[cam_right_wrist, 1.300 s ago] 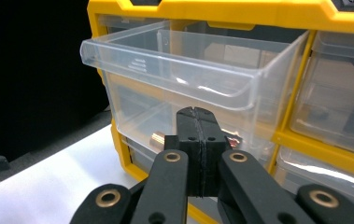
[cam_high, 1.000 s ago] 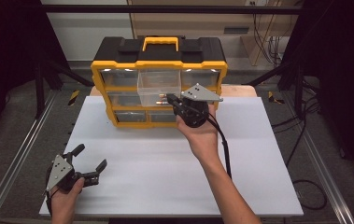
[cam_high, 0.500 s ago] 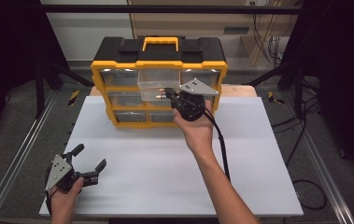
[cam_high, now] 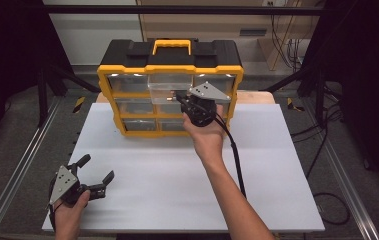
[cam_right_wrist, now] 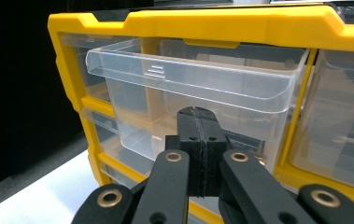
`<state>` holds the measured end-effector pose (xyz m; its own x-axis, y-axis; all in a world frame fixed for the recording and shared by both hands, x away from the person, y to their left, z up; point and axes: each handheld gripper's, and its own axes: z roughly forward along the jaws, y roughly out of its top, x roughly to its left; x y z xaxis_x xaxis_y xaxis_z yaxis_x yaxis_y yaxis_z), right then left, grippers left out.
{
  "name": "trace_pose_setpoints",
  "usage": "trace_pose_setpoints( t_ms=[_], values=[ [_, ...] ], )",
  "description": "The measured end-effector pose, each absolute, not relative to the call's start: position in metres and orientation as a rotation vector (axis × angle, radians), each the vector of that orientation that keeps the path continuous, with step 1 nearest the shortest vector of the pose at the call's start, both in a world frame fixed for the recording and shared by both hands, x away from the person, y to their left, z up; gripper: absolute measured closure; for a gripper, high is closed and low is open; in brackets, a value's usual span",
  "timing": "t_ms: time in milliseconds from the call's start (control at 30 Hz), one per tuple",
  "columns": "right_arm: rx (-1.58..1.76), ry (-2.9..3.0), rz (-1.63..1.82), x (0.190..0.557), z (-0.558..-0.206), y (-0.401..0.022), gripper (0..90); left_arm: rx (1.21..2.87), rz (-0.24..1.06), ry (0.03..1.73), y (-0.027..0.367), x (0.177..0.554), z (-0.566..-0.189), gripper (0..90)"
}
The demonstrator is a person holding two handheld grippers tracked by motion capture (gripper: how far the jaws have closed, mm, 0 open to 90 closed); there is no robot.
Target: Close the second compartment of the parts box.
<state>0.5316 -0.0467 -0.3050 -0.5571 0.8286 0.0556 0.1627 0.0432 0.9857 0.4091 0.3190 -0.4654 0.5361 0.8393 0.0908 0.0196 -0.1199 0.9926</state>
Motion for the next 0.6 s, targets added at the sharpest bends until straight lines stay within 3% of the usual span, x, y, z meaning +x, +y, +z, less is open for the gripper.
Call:
trace_pose_setpoints(
  t_ms=[600],
  values=[
    [1.036,1.777,1.528,0.547,-0.304,-0.047,90.0,1.541,0.831,0.765,0.32,0.409,-0.465,0.8]
  ],
)
